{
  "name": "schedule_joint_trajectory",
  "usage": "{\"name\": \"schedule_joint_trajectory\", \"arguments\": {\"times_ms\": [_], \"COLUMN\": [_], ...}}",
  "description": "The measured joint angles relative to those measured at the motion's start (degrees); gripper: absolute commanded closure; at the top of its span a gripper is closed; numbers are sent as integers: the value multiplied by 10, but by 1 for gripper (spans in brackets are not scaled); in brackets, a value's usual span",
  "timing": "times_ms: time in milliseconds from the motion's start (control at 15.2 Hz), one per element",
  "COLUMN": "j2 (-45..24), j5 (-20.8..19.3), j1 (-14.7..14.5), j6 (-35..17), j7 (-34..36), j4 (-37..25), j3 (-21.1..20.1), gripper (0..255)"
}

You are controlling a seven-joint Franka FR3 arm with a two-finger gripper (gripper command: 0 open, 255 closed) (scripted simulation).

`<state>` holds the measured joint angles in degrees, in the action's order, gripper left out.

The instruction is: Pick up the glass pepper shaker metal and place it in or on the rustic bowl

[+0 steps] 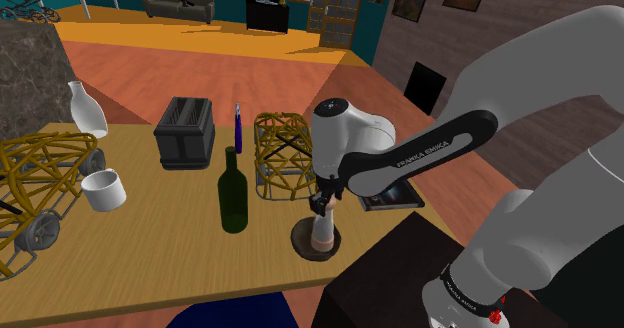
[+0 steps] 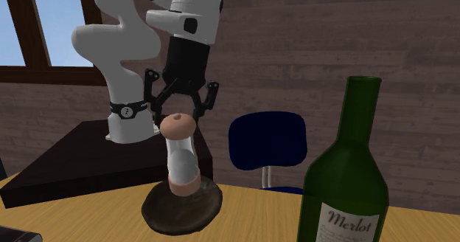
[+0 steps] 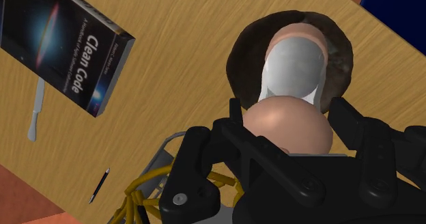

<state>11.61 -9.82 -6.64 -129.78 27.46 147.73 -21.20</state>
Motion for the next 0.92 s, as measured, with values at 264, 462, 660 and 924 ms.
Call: {"name": "schedule_joint_trajectory", "arguments": {"times_ms": [264, 462, 660, 924], "j2": [0, 0, 23, 41], "j5": [0, 0, 17, 27], "j1": [0, 0, -8, -13], "j6": [0, 0, 42, 78], "j7": [0, 0, -8, -19], "j4": [0, 0, -21, -40], "j3": [0, 0, -2, 1], "gripper": [0, 0, 0, 0]}}
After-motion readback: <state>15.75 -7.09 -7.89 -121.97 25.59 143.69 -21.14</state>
